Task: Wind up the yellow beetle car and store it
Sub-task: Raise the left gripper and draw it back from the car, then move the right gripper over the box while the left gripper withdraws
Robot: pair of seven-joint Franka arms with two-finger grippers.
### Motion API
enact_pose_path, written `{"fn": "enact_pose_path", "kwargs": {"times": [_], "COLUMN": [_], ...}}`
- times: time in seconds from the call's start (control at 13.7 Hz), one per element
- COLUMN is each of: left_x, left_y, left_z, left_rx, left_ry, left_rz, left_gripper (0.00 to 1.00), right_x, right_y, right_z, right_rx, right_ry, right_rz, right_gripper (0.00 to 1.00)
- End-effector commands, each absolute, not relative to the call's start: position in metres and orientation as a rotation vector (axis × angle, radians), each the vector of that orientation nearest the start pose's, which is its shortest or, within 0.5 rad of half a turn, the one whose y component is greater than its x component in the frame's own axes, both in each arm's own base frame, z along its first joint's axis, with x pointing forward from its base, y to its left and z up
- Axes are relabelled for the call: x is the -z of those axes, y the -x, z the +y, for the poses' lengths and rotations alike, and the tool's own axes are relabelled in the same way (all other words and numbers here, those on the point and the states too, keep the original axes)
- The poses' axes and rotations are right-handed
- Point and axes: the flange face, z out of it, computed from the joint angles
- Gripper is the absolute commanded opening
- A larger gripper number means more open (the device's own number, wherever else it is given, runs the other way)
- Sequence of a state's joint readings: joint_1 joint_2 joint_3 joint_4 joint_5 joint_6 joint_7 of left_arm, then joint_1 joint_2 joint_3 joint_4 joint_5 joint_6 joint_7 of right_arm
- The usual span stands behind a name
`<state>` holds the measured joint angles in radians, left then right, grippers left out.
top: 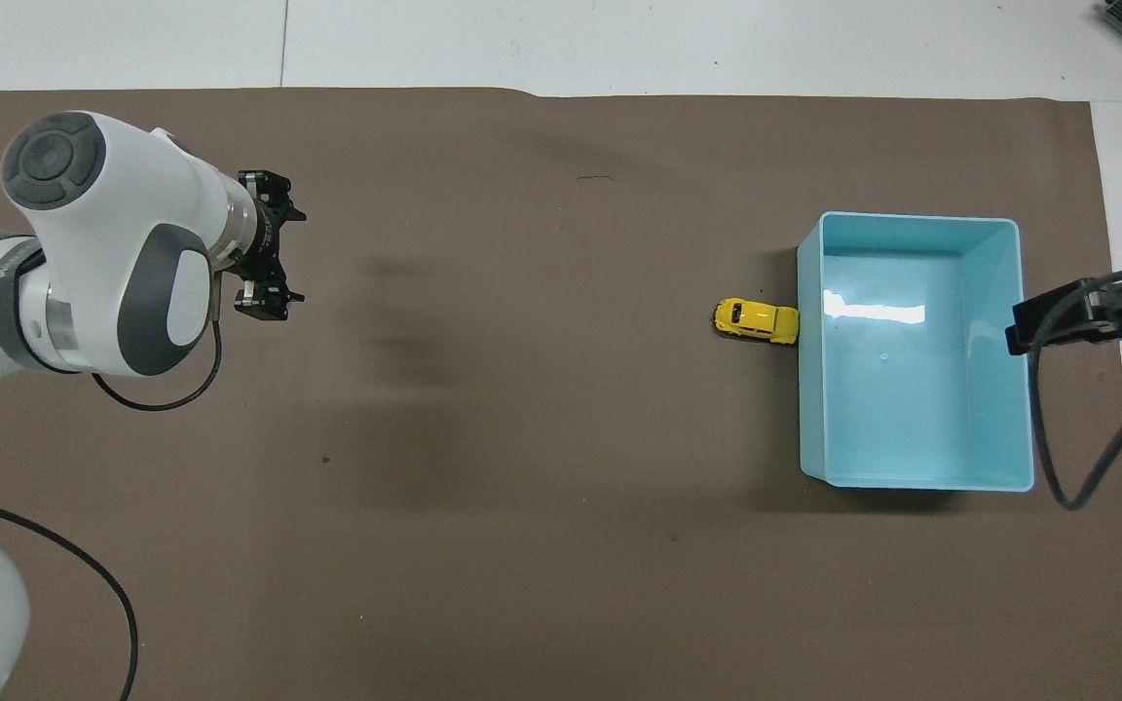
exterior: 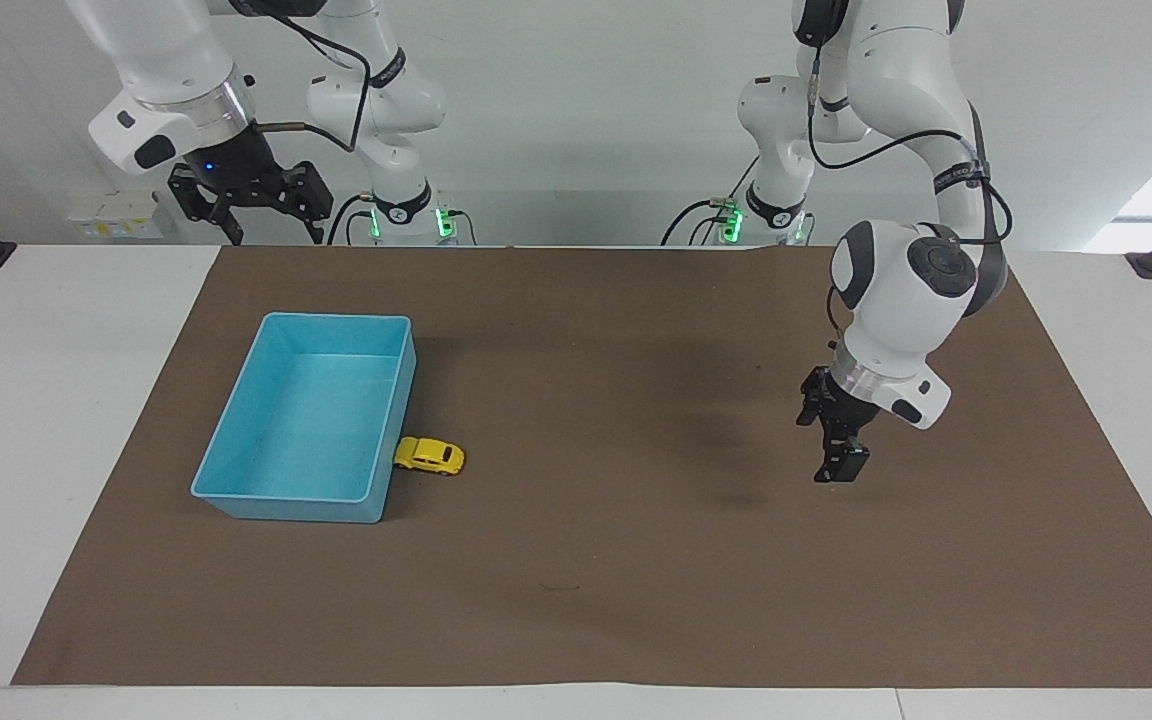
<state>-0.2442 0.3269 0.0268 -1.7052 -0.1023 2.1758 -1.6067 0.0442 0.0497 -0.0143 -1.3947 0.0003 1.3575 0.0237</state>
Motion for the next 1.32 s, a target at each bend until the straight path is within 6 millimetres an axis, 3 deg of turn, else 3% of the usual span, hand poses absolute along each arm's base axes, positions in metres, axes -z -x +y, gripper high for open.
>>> {"fn": "enact_pose_path", "kwargs": {"times": [0.0,0.29,0.51,0.8,1.24], "left_x": [-0.440,-0.463,-0.492,-0.513,-0.541], "left_y": [-0.644,-0.642,-0.639,-0.633,-0.618], "left_z": [-0.143,-0.136,-0.111,-0.097,-0.083], "left_rx": [0.070,0.126,0.203,0.212,0.254], "left_ry": [2.625,2.853,2.990,3.088,3.188], "left_rz": [-2.004,-1.669,-1.424,-1.145,-0.501], "left_gripper": [1.00,1.00,1.00,1.00,1.00], "right_x": [-0.659,-0.659,-0.658,-0.658,-0.650], "right_y": [-0.539,-0.541,-0.540,-0.538,-0.531], "right_z": [0.011,0.010,0.015,0.028,0.053], "right_rx": [-0.139,-0.094,-0.098,-0.098,-0.046], "right_ry": [3.119,3.113,3.100,3.043,2.970], "right_rz": [-0.017,0.277,0.421,0.754,0.983], "right_gripper": [1.00,1.00,1.00,1.00,1.00]}}
